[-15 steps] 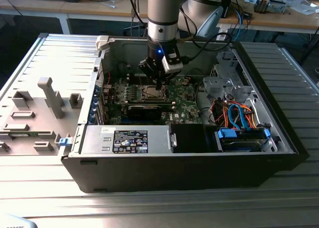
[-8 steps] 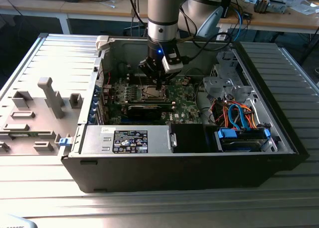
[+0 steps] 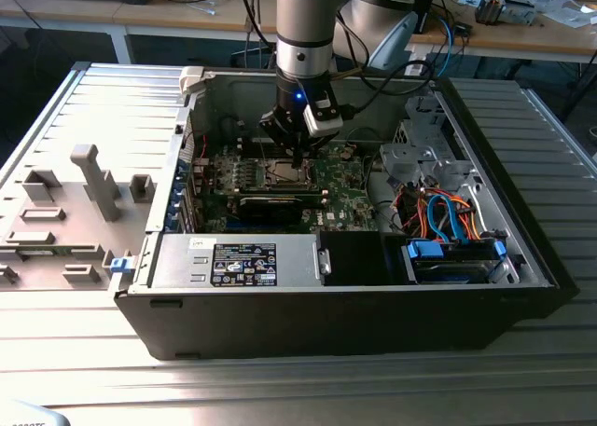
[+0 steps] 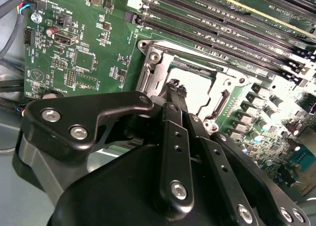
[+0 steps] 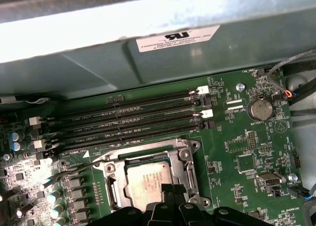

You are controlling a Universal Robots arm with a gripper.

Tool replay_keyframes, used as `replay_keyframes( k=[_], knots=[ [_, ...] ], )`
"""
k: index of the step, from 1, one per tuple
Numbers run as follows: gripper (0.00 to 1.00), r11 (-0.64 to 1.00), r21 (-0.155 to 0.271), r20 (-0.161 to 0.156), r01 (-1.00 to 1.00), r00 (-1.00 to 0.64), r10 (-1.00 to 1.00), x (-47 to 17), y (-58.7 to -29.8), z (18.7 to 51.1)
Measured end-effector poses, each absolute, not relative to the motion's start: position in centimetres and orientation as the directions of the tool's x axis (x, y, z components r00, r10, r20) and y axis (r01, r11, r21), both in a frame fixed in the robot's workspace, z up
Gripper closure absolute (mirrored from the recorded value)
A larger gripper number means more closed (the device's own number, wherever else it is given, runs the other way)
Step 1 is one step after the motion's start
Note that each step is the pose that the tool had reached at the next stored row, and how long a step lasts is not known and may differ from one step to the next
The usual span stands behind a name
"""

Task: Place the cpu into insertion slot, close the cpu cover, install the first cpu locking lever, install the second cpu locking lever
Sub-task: 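Install the first cpu locking lever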

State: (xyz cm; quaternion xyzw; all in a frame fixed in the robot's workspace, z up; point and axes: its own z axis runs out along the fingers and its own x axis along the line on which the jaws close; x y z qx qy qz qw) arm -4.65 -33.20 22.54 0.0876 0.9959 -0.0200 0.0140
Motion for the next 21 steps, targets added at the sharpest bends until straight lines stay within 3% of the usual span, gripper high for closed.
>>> replay_keyframes(
  k=[21],
  knots=[
    [0.89,0.986,-0.037,-0.031,0.162,-0.987,0.16,-4.65,-33.2,22.54]
  ],
)
